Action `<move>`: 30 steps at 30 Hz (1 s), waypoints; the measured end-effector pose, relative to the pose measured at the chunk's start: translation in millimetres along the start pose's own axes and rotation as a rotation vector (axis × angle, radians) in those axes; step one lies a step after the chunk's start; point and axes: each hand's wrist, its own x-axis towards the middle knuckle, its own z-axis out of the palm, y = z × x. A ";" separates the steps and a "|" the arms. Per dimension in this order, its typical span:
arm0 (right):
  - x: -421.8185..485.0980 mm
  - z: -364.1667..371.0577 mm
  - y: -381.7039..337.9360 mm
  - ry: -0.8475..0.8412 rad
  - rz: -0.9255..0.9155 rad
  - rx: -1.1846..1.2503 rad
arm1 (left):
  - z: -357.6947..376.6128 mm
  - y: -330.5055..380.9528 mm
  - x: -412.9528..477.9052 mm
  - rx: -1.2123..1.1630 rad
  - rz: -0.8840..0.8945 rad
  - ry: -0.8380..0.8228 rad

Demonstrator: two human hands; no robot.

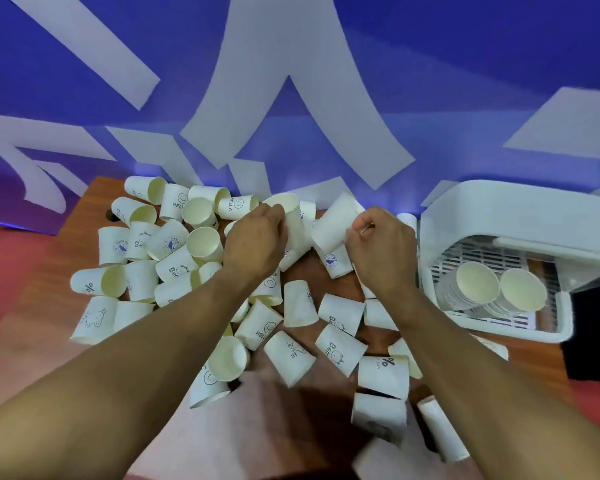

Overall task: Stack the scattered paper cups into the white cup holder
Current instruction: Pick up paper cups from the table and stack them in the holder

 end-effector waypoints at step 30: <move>-78.5 -217.7 182.9 0.285 -0.067 -0.276 | 33.3 274.9 -57.1 -0.201 0.486 0.202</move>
